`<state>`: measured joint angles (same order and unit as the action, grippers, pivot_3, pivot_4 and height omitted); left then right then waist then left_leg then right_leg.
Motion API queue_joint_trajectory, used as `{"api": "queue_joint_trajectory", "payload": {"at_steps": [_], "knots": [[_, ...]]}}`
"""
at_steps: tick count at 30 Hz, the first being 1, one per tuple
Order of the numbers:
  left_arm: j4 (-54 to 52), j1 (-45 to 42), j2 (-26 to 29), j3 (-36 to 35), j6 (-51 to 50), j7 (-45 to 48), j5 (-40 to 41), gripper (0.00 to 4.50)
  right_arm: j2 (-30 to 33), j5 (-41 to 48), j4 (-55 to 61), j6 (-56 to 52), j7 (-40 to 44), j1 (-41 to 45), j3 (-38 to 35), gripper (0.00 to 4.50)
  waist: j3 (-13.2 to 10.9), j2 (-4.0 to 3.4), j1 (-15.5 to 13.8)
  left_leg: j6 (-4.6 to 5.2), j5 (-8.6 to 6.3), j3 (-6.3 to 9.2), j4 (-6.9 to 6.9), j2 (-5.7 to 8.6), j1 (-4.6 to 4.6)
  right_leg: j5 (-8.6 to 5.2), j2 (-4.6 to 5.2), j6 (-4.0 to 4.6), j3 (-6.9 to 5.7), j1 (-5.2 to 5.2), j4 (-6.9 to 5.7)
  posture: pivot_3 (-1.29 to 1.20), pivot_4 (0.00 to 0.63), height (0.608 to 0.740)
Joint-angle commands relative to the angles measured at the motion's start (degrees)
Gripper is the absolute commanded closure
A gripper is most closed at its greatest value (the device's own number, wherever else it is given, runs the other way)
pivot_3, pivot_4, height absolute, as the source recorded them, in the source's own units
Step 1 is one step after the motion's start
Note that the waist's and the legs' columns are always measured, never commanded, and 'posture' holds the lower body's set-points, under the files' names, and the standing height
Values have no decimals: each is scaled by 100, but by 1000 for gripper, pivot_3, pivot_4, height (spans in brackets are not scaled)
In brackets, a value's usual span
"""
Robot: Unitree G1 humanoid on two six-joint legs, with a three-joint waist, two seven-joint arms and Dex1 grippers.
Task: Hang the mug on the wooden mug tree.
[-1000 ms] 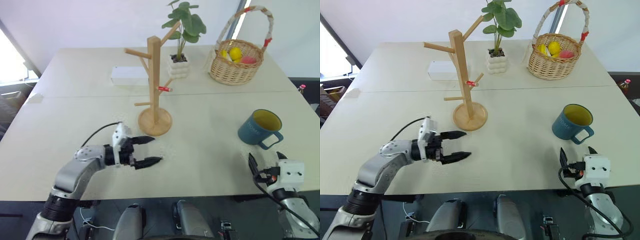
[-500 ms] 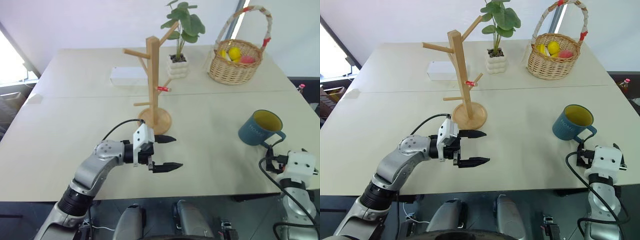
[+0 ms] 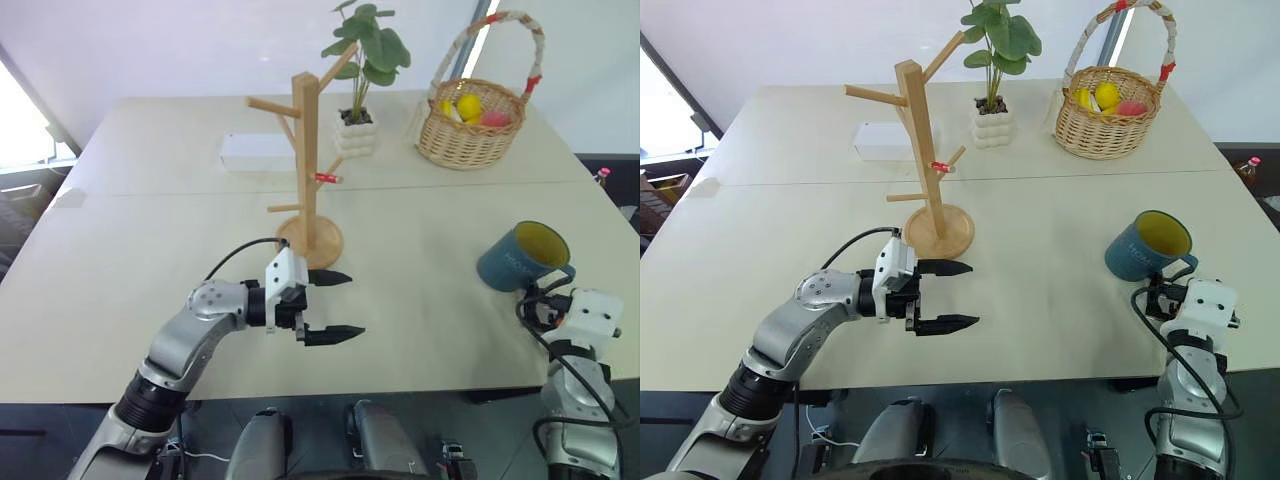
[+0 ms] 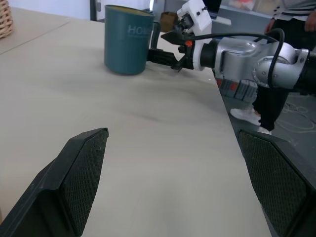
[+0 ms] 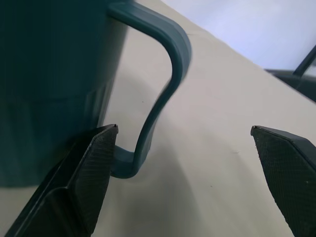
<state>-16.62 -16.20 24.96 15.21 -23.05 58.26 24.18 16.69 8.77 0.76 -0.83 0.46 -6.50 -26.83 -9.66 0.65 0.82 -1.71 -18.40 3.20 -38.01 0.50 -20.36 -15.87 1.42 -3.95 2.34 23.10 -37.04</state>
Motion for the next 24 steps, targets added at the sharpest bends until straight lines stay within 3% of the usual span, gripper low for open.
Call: {"api": "queue_joint_trajectory", "payload": {"at_steps": [1, 7, 13, 20, 24], "knots": [[-207, 10, 50, -56, 130, -57, -36, 0, 26, 261, -42, 60, 170, 111, -103, 1292, 0, -1, 0, 0, 0, 0, 0, 0, 0, 0, 0, 0, 0, 0, -1, 0, 150, 740], [-183, 35, 86, -84, 173, -131, -62, 0, -19, 349, 101, 114, 355, 131, 34, 4446, 0, -3, -4, 0, 0, 1, 0, 0, -1, 1, 1, -1, 0, 0, -2, 0, 150, 740], [-95, 104, 135, -153, 273, -143, -103, 0, 129, 28, 445, 180, 532, 20, 358, 4446, 1, -7, 13, 0, 0, 1, 0, 0, 1, 1, 0, -1, 0, 0, -3, 0, 150, 740], [11, 262, 317, -614, 303, -279, -18, 0, 1465, -1650, 1648, 648, 1584, -87, 1806, 4446, 0, -15, 23, 0, 0, -2, 0, -3, 3, 1, -7, -1, 2, 3, -4, 0, 150, 740], [-28, 395, 420, -1149, 256, -385, 241, 0, 1992, -1830, 2358, 441, 2377, 678, 2485, 4446, -4, -9, 22, 0, 0, 3, -2, -5, 1, 1, -11, -2, 1, 2, -3, 0, 150, 740]]}}
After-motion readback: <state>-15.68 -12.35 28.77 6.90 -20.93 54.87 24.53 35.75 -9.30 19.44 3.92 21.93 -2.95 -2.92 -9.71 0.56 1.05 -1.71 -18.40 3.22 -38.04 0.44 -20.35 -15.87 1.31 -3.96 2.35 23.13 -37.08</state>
